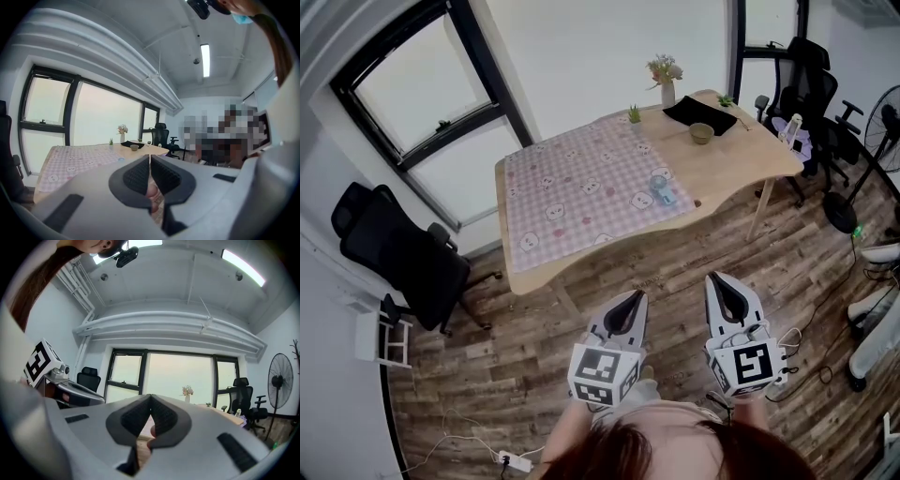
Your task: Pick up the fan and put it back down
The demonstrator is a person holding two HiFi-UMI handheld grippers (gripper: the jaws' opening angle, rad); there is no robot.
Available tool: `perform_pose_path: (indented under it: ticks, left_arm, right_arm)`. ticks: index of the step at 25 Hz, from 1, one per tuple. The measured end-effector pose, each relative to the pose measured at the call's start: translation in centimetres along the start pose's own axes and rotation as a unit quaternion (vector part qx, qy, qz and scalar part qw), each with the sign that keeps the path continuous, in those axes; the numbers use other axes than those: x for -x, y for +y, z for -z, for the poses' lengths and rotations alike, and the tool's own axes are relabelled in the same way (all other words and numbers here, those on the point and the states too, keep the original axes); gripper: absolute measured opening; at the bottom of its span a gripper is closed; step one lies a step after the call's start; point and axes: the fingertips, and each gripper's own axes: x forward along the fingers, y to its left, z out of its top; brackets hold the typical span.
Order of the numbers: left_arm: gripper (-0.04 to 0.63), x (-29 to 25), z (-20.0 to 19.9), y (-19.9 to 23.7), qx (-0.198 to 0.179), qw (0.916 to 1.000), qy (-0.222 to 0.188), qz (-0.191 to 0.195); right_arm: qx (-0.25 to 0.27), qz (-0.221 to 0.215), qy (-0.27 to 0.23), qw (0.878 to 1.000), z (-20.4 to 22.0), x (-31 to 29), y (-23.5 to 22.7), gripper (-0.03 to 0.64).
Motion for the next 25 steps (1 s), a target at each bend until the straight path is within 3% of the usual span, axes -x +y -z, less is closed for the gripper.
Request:
perform_pose_path:
  ticks: [14, 25]
  left_arm:
    - [0.015, -4.6, -2.1, 6.5, -0.013, 0.9991, 0.004, 0.040]
    - [0.015, -7.5, -2.3, 8.8, -0.014, 0.9979, 0.006, 0.063]
  right_arm:
    - [-0.005, 0.023, 0.012, 1.000, -0.4, -8.2, -0.2, 0.000]
    - [-0.009, 0.026, 0.020, 0.999, 0.2, -11.5, -0.3, 0.000]
